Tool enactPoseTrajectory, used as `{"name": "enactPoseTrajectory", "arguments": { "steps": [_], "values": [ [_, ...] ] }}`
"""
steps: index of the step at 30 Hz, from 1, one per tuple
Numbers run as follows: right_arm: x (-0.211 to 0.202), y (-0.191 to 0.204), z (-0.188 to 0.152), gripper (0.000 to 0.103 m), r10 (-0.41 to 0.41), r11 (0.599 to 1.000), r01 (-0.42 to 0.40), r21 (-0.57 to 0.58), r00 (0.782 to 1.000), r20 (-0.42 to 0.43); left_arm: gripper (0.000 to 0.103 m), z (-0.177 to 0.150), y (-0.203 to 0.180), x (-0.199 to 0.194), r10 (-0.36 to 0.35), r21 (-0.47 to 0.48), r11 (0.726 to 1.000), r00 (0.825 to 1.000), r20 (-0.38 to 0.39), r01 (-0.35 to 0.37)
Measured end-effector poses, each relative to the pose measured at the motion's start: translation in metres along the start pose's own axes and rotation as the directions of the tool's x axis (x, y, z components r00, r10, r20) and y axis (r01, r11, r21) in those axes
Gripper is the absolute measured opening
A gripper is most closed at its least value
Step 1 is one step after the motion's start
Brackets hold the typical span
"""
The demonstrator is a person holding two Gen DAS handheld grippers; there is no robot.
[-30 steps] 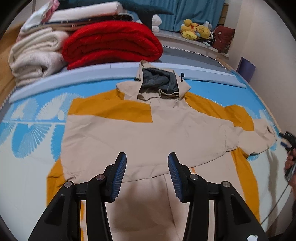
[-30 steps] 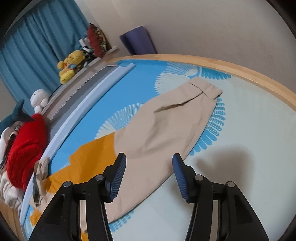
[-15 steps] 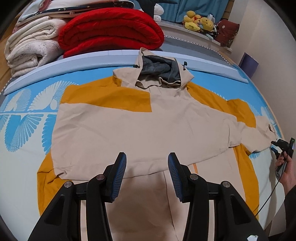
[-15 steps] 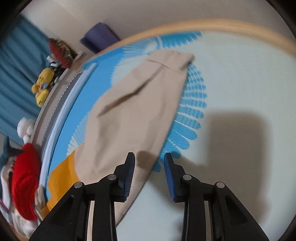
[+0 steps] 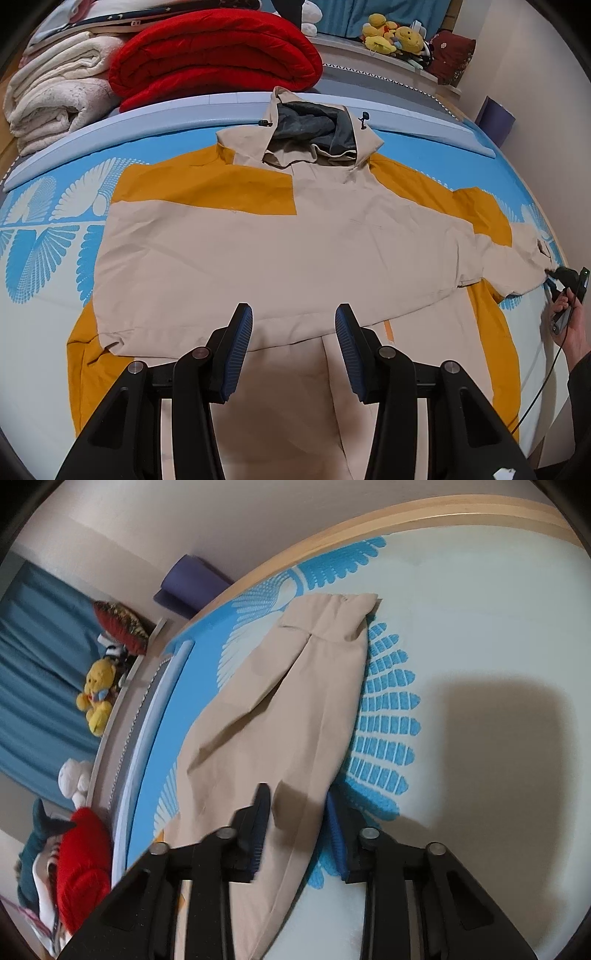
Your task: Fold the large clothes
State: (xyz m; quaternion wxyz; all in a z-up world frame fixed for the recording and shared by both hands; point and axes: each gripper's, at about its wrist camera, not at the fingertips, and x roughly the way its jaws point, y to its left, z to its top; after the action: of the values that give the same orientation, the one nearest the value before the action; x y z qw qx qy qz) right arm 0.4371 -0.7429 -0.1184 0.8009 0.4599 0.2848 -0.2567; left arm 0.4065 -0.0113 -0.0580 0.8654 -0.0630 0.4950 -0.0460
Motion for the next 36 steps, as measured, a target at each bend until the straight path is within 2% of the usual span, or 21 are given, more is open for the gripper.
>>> {"name": "enactPoseTrajectory", "arguments": {
  "steps": [1,5,8,11,14,16,18,19,20,21,22,25,27,29,30,32,34,35,36],
  "values": [
    [-0.001,0.002,0.000,0.005,-0.008,1.000,0.008,-0.008,1.000,0.008,0.043,0.000,0.000,0.000,-0.001,-0.001,1.000,1.000,0.003,0.001],
    [-0.026,0.036,-0.006,0.003,-0.049,0.988,0.065,-0.140,0.992,0.115,0.043,0.004,0.005,-0.008,-0.007,-0.012,1.000,1.000,0.020,0.007],
    [-0.054,0.085,-0.016,0.002,-0.033,0.961,0.087,-0.261,0.978,0.205,0.043,0.008,0.013,-0.020,-0.005,-0.032,0.999,0.999,0.040,0.007],
    [-0.080,0.147,-0.036,0.002,0.026,0.915,0.079,-0.397,0.967,0.254,0.043,0.012,0.027,-0.031,0.010,-0.062,0.998,0.999,0.048,-0.007],
    [-0.104,0.207,-0.069,0.002,0.108,0.856,0.029,-0.516,0.966,0.233,0.043,0.016,0.046,-0.041,0.021,-0.111,0.994,0.999,0.048,-0.016],
    [-0.119,0.248,-0.105,0.002,0.165,0.802,-0.023,-0.597,0.969,0.184,0.043,0.018,0.060,-0.048,0.027,-0.147,0.989,0.999,0.046,-0.020],
    [-0.133,0.284,-0.153,0.002,0.235,0.730,-0.104,-0.676,0.966,0.105,0.043,0.020,0.073,-0.054,0.039,-0.178,0.984,0.998,0.042,-0.031],
    [-0.140,0.304,-0.187,0.002,0.276,0.666,-0.168,-0.727,0.961,0.031,0.043,0.020,0.078,-0.057,0.040,-0.190,0.981,0.998,0.041,-0.031],
    [-0.147,0.326,-0.228,0.002,0.307,0.584,-0.236,-0.777,0.950,-0.058,0.043,0.021,0.082,-0.059,0.039,-0.202,0.979,0.998,0.040,-0.030],
    [-0.151,0.336,-0.253,0.002,0.317,0.539,-0.274,-0.797,0.942,-0.109,0.043,0.021,0.089,-0.062,0.039,-0.217,0.976,0.999,0.035,-0.031],
    [-0.156,0.349,-0.294,0.002,0.325,0.475,-0.341,-0.811,0.925,-0.198,0.043,0.022,0.093,-0.064,0.040,-0.225,0.974,0.999,0.033,-0.032],
    [-0.158,0.364,-0.385,0.003,0.300,0.376,-0.480,-0.793,0.872,-0.386,0.043,0.023,0.106,-0.070,0.034,-0.254,0.967,0.999,0.022,-0.027],
    [-0.142,0.364,-0.436,0.005,0.211,0.358,-0.542,-0.760,0.840,-0.500,0.043,0.023,0.113,-0.070,0.020,-0.270,0.963,1.000,0.002,-0.019],
    [-0.120,0.354,-0.480,0.006,0.061,0.380,-0.573,-0.727,0.799,-0.598,0.043,0.023,0.118,-0.069,0.011,-0.289,0.957,1.000,-0.015,-0.015],
    [-0.115,0.348,-0.487,0.006,0.015,0.382,-0.568,-0.730,0.793,-0.609,0.043,0.023,0.120,-0.068,0.006,-0.297,0.955,1.000,-0.024,-0.012],
    [-0.121,0.339,-0.493,0.007,-0.030,0.381,-0.543,-0.748,0.801,-0.598,0.043,0.022,0.122,-0.068,-0.006,-0.308,0.951,0.999,-0.037,-0.006],
    [-0.139,0.328,-0.483,0.010,-0.023,0.370,-0.534,-0.760,0.813,-0.582,0.043,0.022,0.121,-0.066,-0.019,-0.313,0.950,0.999,-0.042,0.005],
    [-0.148,0.325,-0.477,0.012,-0.015,0.373,-0.519,-0.770,0.826,-0.564,0.043,0.023,0.119,-0.066,-0.024,-0.312,0.950,0.999,-0.044,0.009],
    [-0.161,0.323,-0.464,0.020,-0.003,0.394,-0.492,-0.777,0.844,-0.536,0.043,0.023,0.118,-0.065,-0.026,-0.310,0.951,0.999,-0.044,0.011]
  ]
}}
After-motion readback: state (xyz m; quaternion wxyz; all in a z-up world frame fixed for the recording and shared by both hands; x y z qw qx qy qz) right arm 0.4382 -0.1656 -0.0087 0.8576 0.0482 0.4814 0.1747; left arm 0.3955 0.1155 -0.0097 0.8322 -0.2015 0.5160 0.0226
